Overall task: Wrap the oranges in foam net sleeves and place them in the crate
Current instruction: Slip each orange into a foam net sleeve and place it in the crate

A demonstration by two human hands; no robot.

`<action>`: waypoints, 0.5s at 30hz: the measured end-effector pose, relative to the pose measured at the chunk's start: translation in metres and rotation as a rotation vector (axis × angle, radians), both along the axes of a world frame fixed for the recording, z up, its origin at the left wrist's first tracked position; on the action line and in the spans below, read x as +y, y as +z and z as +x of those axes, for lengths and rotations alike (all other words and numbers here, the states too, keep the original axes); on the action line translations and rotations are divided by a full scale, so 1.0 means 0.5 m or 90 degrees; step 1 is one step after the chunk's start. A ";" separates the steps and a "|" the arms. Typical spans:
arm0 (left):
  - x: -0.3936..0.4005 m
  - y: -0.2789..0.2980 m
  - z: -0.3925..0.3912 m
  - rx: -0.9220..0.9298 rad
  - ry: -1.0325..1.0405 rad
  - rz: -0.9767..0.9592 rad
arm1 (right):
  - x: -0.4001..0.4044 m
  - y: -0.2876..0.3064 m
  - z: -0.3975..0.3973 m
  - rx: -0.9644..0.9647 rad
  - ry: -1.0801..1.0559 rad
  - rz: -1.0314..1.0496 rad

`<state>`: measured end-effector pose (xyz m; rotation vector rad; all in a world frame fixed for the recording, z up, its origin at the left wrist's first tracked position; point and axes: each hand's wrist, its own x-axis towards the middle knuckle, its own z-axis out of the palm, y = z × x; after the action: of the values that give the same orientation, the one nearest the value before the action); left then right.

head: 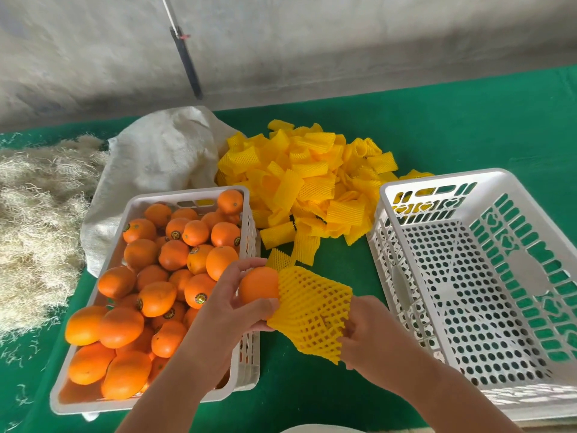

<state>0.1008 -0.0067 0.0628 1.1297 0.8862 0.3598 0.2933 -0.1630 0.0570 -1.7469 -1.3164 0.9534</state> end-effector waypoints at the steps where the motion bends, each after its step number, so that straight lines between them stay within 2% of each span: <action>1: 0.002 0.002 0.000 -0.001 -0.006 -0.003 | -0.001 -0.001 0.000 -0.017 0.001 -0.016; 4: 0.007 0.005 -0.001 0.000 -0.027 -0.007 | -0.002 -0.006 0.003 -0.083 0.003 -0.063; 8: 0.002 0.007 -0.002 0.010 -0.018 0.009 | 0.005 -0.008 -0.001 -0.126 -0.009 -0.023; 15: -0.023 0.008 0.004 -0.006 0.009 0.000 | 0.021 -0.009 -0.007 -0.035 -0.097 0.062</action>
<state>0.1028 -0.0182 0.0670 1.1213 0.8865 0.3757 0.2896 -0.1525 0.0528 -1.7814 -1.2232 0.7484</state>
